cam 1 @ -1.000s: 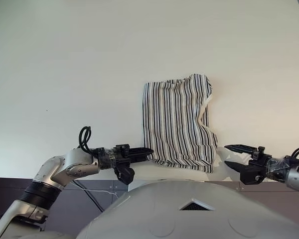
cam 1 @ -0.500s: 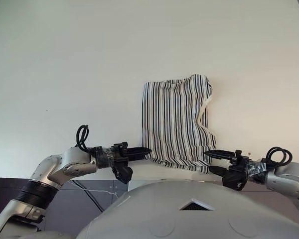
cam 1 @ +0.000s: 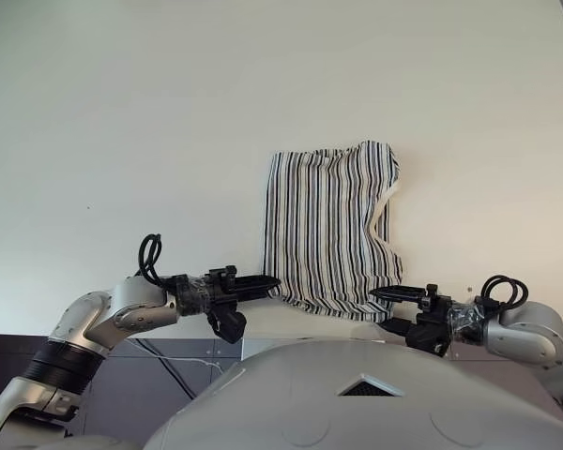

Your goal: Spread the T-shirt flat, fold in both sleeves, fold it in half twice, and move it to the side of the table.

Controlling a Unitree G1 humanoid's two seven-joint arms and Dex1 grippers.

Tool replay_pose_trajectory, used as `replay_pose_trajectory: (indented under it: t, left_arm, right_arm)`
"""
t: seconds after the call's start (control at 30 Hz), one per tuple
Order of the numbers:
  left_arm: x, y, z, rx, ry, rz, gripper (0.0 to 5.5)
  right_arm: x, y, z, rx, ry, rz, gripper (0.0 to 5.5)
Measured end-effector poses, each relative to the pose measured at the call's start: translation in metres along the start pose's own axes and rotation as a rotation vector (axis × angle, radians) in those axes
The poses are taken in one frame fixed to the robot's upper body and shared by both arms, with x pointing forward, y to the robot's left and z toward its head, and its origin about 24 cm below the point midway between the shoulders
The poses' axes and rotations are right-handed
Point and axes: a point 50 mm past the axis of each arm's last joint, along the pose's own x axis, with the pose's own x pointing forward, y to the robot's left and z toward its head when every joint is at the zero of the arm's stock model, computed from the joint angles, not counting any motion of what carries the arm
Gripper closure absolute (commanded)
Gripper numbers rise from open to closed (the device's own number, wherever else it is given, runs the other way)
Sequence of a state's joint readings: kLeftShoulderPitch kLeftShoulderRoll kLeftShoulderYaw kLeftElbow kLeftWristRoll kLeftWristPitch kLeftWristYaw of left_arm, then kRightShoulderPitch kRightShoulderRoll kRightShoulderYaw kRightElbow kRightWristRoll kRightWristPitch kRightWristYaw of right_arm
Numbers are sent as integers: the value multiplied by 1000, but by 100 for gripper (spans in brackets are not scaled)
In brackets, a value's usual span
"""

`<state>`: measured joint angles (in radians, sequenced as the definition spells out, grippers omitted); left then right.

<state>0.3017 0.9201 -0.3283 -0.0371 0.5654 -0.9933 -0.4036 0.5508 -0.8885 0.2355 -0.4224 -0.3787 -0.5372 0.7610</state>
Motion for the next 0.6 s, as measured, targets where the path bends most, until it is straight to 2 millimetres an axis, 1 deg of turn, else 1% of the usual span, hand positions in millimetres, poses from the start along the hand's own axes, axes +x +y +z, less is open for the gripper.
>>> replay_pose_trajectory:
  t: [0.2,0.5,0.6]
  left_arm:
    - [-1,0,-1,3,6,-5,534]
    - [-2,0,0,7,10,-9,534]
    - [-2,0,0,7,10,-9,534]
  right_arm:
    - [1,-4,-5,2,11,-43,264]
    - [2,2,-4,24,9,-5,449]
    - [1,4,-3,30,8,13,501]
